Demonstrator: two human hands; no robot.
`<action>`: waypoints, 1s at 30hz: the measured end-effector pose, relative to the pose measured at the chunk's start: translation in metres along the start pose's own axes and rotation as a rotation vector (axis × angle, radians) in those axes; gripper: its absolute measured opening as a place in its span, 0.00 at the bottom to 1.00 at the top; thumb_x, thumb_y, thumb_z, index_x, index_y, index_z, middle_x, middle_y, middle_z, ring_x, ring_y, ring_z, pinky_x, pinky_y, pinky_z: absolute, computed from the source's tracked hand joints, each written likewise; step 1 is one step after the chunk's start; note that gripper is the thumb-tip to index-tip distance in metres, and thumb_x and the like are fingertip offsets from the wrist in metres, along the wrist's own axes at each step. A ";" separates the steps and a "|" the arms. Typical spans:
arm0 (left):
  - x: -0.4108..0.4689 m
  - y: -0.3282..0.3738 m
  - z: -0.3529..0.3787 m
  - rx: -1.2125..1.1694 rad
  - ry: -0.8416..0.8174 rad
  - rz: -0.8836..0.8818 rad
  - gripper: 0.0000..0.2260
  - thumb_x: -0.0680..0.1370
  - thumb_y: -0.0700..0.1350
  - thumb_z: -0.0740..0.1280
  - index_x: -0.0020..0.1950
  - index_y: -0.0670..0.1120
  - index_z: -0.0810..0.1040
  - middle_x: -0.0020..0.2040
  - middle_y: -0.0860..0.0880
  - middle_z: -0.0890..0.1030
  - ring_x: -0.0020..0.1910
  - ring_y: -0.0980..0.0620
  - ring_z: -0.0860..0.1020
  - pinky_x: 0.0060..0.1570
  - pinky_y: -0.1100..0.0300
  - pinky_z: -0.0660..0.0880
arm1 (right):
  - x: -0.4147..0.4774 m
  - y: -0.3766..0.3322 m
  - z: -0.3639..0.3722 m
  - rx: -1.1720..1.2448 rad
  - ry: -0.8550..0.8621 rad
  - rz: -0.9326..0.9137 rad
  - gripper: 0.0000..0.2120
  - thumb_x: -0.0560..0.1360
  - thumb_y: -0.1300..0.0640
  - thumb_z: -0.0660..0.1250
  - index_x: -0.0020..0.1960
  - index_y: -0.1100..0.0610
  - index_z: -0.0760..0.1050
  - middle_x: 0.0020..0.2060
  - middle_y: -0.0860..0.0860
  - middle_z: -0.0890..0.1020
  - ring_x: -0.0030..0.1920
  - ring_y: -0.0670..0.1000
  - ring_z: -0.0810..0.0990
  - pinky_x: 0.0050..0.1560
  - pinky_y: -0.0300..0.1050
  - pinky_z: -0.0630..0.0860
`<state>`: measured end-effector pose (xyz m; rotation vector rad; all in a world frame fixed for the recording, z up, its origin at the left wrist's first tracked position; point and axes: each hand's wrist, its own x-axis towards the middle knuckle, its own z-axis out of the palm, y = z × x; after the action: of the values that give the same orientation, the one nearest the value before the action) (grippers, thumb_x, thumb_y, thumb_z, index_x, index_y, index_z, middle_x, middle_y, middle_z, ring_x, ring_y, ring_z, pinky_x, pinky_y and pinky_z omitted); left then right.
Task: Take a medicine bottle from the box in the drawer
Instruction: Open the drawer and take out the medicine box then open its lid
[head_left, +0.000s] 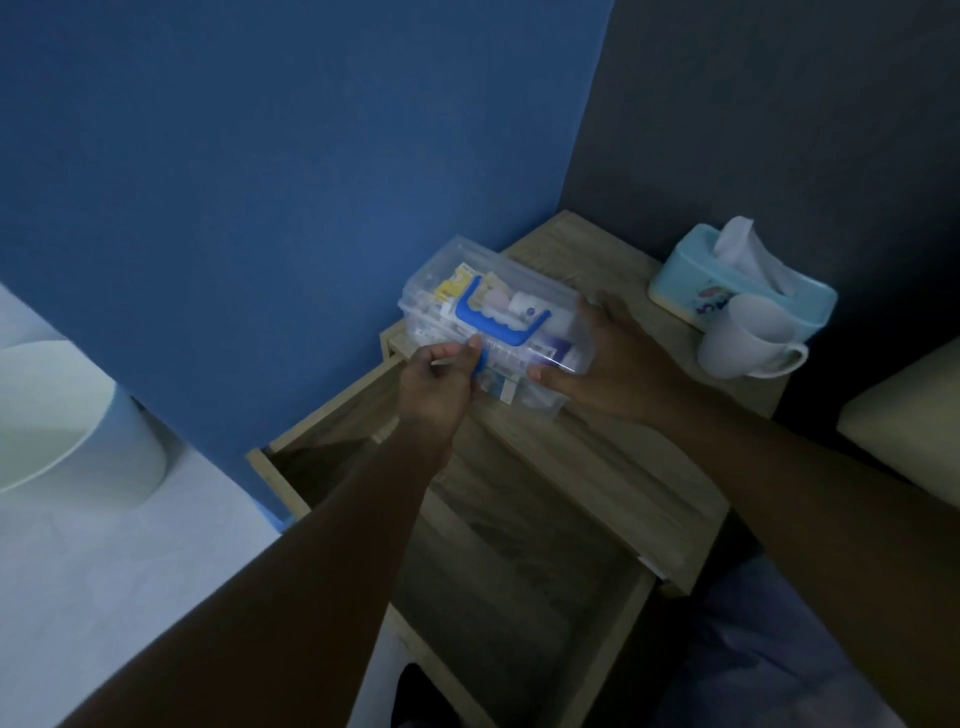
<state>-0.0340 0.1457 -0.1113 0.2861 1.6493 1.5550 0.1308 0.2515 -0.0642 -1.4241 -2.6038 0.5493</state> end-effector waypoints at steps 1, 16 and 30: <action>-0.001 -0.002 -0.002 -0.001 -0.014 0.017 0.11 0.74 0.53 0.72 0.52 0.49 0.79 0.47 0.50 0.84 0.48 0.50 0.84 0.47 0.54 0.83 | 0.001 0.000 -0.001 -0.004 -0.012 -0.002 0.56 0.64 0.25 0.68 0.80 0.53 0.50 0.80 0.52 0.54 0.77 0.55 0.61 0.72 0.56 0.67; -0.010 -0.018 -0.036 0.952 -0.106 0.614 0.20 0.82 0.46 0.56 0.74 0.55 0.61 0.48 0.54 0.79 0.39 0.62 0.78 0.38 0.70 0.75 | -0.008 0.004 0.003 0.016 -0.056 -0.018 0.59 0.66 0.35 0.74 0.81 0.50 0.40 0.81 0.49 0.41 0.81 0.53 0.47 0.76 0.55 0.59; 0.015 0.027 -0.042 1.295 -0.219 0.683 0.37 0.76 0.33 0.61 0.80 0.41 0.45 0.81 0.45 0.46 0.80 0.47 0.44 0.78 0.52 0.47 | 0.028 0.012 -0.059 0.246 0.678 -0.199 0.08 0.76 0.56 0.70 0.52 0.59 0.80 0.52 0.57 0.79 0.48 0.53 0.79 0.47 0.41 0.77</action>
<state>-0.0820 0.1308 -0.0971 1.7472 2.2695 0.5502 0.1411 0.2956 -0.0155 -1.0226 -2.0211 0.2778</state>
